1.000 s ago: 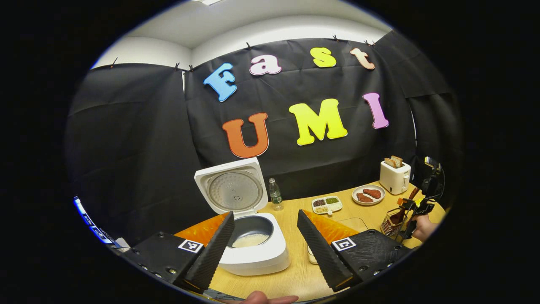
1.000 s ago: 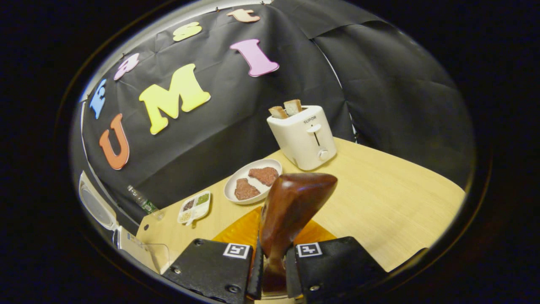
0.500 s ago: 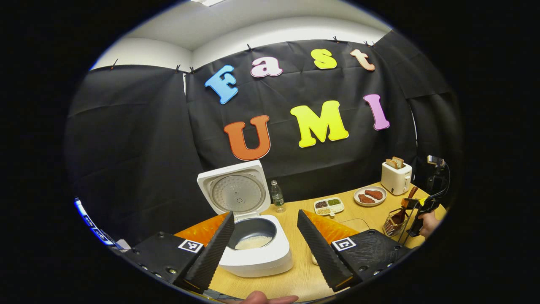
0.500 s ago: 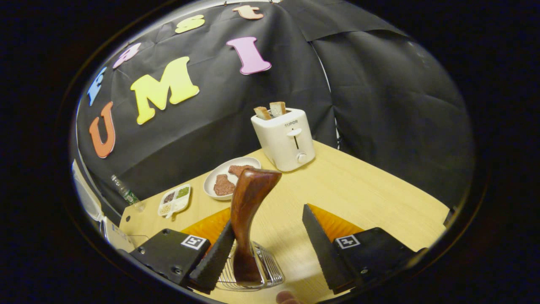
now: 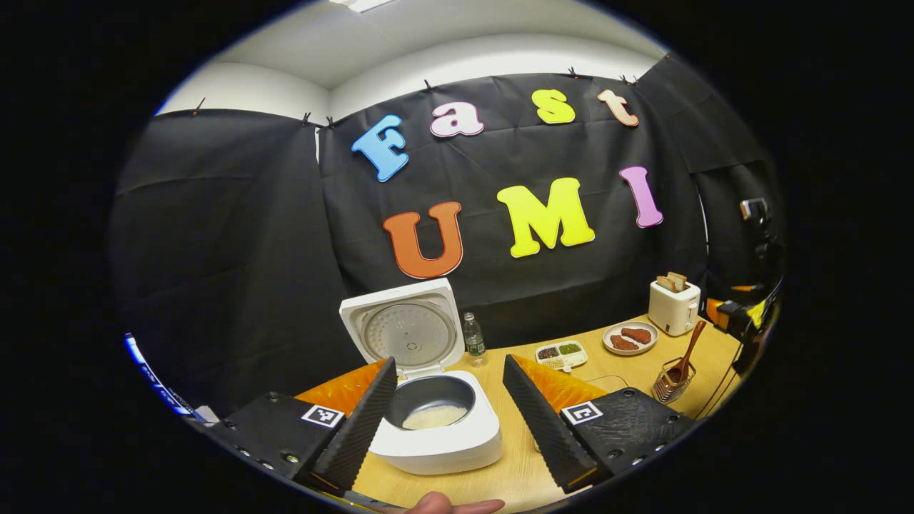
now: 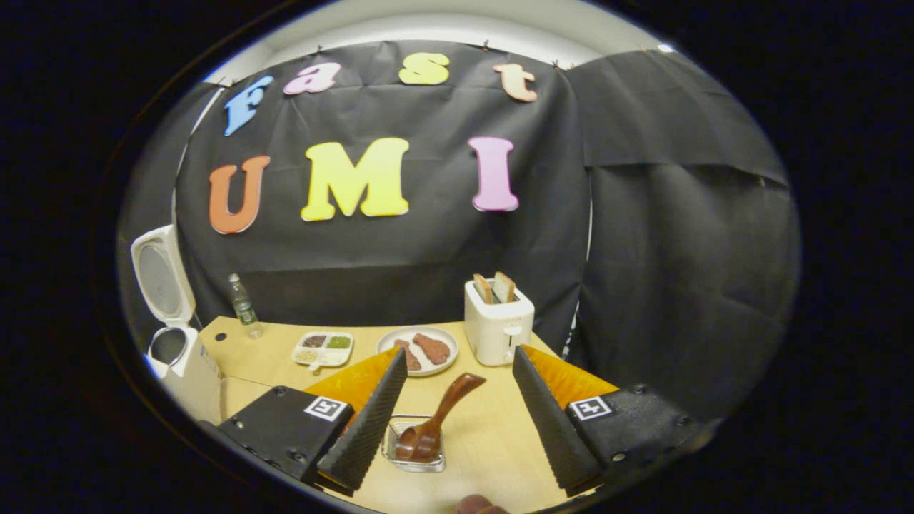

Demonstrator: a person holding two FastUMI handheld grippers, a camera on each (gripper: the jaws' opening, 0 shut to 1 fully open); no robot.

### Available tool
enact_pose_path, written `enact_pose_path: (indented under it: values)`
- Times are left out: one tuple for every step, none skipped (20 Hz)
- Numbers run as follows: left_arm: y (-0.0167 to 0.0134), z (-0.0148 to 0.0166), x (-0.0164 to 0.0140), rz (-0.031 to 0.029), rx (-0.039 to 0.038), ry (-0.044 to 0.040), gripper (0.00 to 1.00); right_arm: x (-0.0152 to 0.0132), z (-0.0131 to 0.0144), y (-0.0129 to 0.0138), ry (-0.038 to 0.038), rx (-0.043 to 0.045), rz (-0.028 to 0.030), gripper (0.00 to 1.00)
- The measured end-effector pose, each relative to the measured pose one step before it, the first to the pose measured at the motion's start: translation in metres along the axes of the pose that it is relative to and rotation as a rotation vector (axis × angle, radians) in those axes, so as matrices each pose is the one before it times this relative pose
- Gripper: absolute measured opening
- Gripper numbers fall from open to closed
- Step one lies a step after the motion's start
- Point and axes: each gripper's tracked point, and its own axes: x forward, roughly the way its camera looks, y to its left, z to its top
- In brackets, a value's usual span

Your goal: Close the left gripper, press the button to open the rice cooker; take a wooden spoon from the chopstick holder with the right hand, scoop a spoonful of rice and pour it into the rice cooker, then put the wooden spoon back into the chopstick holder.

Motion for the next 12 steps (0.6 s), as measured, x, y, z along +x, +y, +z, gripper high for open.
enact_pose_path:
  values:
    - [0.00259, 0.00190, 0.00297, 0.00368, -0.00297, -0.00491, 0.95, -0.01813, 0.01496, 0.00575, -0.01850, -0.02422, 0.01166, 1.00]
    - [0.00286, 0.00328, 0.00369, 0.00681, -0.00104, -0.00781, 0.95, -0.01852, 0.01475, 0.00768, -0.01694, -0.01919, 0.00878, 1.00]
    - [0.00363, 0.00378, 0.00353, 0.00772, -0.00254, -0.01114, 0.95, -0.01511, 0.00929, 0.00239, -0.00770, -0.01253, -0.00492, 1.00]
    - [0.00294, 0.00589, 0.00447, 0.00715, -0.00065, -0.01249, 0.95, -0.01642, 0.00693, 0.00548, -0.00234, -0.00192, 0.00996, 1.00]
    - [0.00404, 0.00843, 0.00521, 0.00592, -0.00080, -0.01703, 0.95, -0.01376, 0.00477, 0.00987, 0.00851, 0.00551, 0.02412, 1.00]
    - [0.00291, 0.00913, 0.00570, 0.00565, -0.00417, -0.02151, 0.95, -0.01510, 0.00461, 0.01018, 0.00018, 0.00511, 0.02855, 1.00]
    - [0.00338, 0.00673, 0.00856, 0.00622, -0.00587, -0.01199, 0.95, -0.01404, 0.00260, 0.00359, 0.00362, -0.00588, 0.01163, 1.00]
    - [0.00487, 0.00896, 0.00862, 0.00803, -0.02032, -0.01587, 0.95, -0.01255, 0.00502, 0.00074, -0.00488, -0.00672, 0.00630, 1.00]
    - [0.00445, 0.00938, 0.00974, 0.00518, -0.02069, -0.00732, 0.95, -0.00892, 0.00098, 0.00170, 0.00317, -0.01045, 0.00273, 1.00]
    - [0.00616, 0.00908, 0.01092, 0.01151, -0.01419, -0.00760, 0.95, -0.00882, 0.00163, 0.00384, 0.00954, -0.01138, 0.00772, 1.00]
    - [0.00671, 0.00709, 0.00927, 0.01393, -0.00761, -0.00424, 0.95, -0.00568, -0.00084, 0.00023, 0.00540, -0.00338, 0.00122, 1.00]
    - [0.00483, 0.00642, 0.01109, 0.01114, 0.00395, -0.00148, 0.95, -0.00395, -0.00031, 0.00375, 0.01204, -0.00349, 0.01040, 1.00]
